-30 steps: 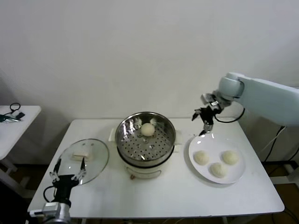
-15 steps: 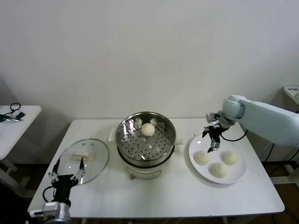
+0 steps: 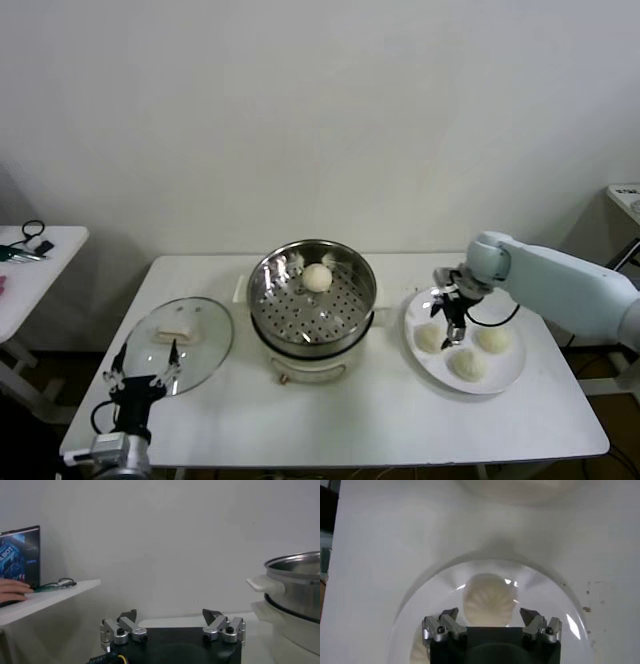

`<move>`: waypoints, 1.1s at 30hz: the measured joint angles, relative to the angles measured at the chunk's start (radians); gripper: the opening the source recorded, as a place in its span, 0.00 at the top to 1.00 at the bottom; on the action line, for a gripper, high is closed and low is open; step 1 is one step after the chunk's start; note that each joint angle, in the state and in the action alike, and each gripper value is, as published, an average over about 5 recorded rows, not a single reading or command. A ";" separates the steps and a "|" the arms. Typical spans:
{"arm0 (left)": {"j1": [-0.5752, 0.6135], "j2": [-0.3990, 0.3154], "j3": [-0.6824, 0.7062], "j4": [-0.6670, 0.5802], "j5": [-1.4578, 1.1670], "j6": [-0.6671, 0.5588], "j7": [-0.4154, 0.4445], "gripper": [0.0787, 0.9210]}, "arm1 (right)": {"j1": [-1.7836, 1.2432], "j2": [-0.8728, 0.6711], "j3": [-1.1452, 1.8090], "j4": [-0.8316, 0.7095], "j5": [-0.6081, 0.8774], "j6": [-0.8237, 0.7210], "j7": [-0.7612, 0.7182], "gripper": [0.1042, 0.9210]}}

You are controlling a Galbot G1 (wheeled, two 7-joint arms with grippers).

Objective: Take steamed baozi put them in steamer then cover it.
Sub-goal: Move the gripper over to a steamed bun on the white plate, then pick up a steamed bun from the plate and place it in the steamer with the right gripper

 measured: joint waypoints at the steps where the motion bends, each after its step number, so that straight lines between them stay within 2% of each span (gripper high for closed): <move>1: 0.000 0.000 0.000 0.001 0.000 0.000 0.000 0.12 | -0.005 0.003 0.004 -0.005 -0.004 0.001 0.001 0.12; 11: 0.001 0.000 0.000 0.007 0.000 -0.001 -0.001 0.12 | -0.042 0.035 0.033 -0.054 -0.030 0.008 0.002 0.14; 17: 0.002 0.000 0.005 0.001 -0.004 0.001 -0.002 0.12 | -0.048 0.042 0.041 -0.066 -0.035 0.010 0.002 0.26; 22: 0.001 -0.003 0.010 -0.004 -0.004 0.004 -0.002 0.12 | -0.049 0.041 0.045 -0.072 -0.036 0.012 0.000 0.32; 33: 0.008 -0.003 0.008 -0.004 -0.006 0.002 -0.003 0.12 | -0.011 0.016 0.030 -0.050 0.002 0.008 0.001 0.33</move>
